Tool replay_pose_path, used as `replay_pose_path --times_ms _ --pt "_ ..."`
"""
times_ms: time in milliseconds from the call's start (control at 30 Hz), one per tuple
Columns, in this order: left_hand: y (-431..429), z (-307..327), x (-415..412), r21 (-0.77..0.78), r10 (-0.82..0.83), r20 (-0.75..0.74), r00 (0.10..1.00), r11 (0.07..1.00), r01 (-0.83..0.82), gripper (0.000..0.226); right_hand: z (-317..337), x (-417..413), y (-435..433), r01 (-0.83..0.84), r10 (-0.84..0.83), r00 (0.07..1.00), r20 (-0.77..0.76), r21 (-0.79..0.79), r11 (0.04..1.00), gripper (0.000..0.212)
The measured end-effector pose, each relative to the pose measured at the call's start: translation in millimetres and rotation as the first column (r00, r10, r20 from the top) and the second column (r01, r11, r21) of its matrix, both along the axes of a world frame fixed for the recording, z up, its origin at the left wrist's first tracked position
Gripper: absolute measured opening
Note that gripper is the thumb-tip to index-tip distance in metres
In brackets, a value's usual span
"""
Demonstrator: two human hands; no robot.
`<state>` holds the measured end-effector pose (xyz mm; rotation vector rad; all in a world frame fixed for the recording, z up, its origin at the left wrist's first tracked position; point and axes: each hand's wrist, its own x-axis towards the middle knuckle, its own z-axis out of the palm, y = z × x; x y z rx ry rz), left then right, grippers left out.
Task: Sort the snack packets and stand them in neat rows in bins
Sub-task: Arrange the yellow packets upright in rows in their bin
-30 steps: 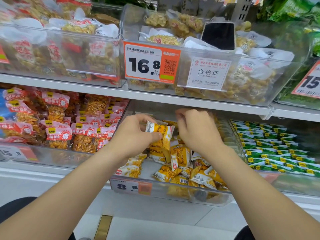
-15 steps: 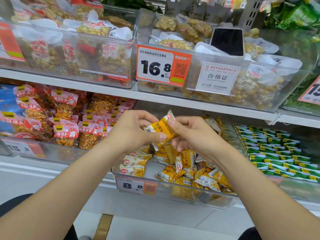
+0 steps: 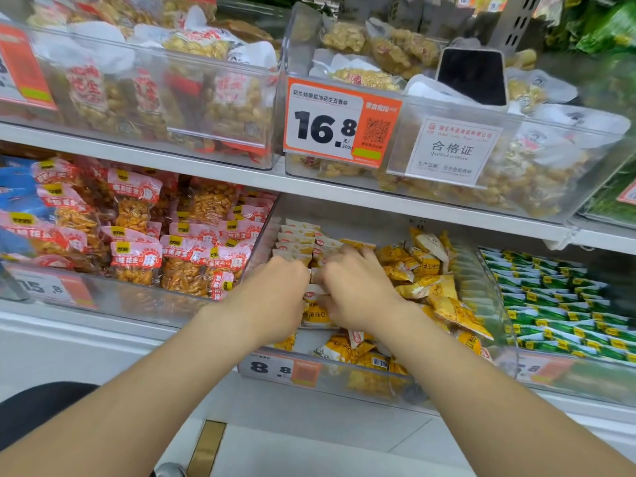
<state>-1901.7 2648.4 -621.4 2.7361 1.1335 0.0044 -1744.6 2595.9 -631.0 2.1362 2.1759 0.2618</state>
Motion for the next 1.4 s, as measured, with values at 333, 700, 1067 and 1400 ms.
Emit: replay_pose_path --times_ms 333,700,1067,1400 --pt "3 -9 34 0.122 -0.046 -0.076 0.996 0.991 0.055 0.056 13 39 -2 0.214 -0.258 0.939 -0.227 -0.202 0.956 0.051" --pt "10 -11 47 0.128 -0.029 -0.009 1.0 0.991 0.03 0.049 15 39 14 0.399 -0.468 0.88 -0.085 -0.404 0.823 0.041" --pt "3 -16 39 0.141 0.108 0.007 0.994 0.984 -0.108 0.077 -5 42 28 0.188 -0.256 0.871 -0.42 -0.197 0.962 0.039" --pt "-9 -6 16 0.046 0.07 0.104 0.992 0.996 -0.075 0.031 15 34 14 0.281 -0.32 0.843 -0.433 -0.154 0.947 0.028"
